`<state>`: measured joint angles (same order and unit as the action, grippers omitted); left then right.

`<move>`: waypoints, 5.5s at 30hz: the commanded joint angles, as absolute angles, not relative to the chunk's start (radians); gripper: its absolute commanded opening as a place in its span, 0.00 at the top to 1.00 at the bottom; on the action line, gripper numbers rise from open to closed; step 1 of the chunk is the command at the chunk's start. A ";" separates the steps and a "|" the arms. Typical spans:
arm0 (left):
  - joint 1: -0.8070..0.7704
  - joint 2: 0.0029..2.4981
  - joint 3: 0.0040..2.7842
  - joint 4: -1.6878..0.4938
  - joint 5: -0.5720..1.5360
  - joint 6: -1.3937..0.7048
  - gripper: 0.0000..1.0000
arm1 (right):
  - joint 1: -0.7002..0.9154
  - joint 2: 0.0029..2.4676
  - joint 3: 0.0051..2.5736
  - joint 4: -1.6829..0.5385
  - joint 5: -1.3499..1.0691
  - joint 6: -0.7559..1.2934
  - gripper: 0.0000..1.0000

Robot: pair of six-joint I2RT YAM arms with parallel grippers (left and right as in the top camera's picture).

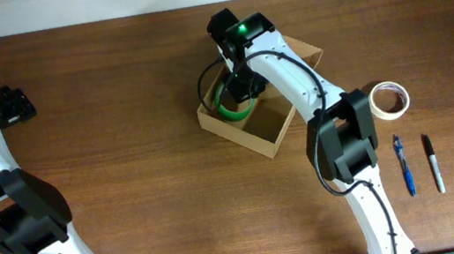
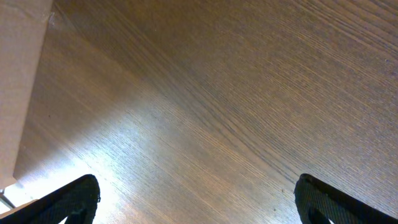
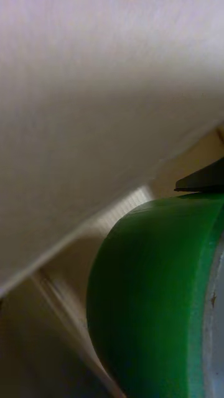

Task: Pack container
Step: 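Carry the green tape with the right gripper and lower it into the box, then open the right gripper and withdraw it toward the white tape, then grasp the white masking tape roll with the right gripper, then lower the white tape into the box on top of the green tape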

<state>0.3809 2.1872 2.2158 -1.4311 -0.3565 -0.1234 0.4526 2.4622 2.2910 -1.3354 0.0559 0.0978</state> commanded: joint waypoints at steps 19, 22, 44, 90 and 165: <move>0.385 2.193 2.211 -1.431 -0.363 -0.114 0.00 | 0.430 2.511 2.289 -1.328 0.057 0.105 0.85; 0.385 2.193 2.211 -1.431 -0.363 -0.114 0.00 | 0.431 2.507 2.289 -1.343 0.058 0.104 0.84; 0.385 2.193 2.211 -1.431 -0.363 -0.114 0.00 | 0.440 2.041 2.420 -1.493 0.377 0.093 0.58; 0.385 2.193 2.211 -1.431 -0.363 -0.114 0.00 | -0.404 1.972 1.293 -0.759 -0.017 0.219 0.27; 0.385 2.193 2.211 -1.431 -0.363 -0.114 0.00 | 0.399 2.433 2.424 -1.468 0.053 0.038 0.97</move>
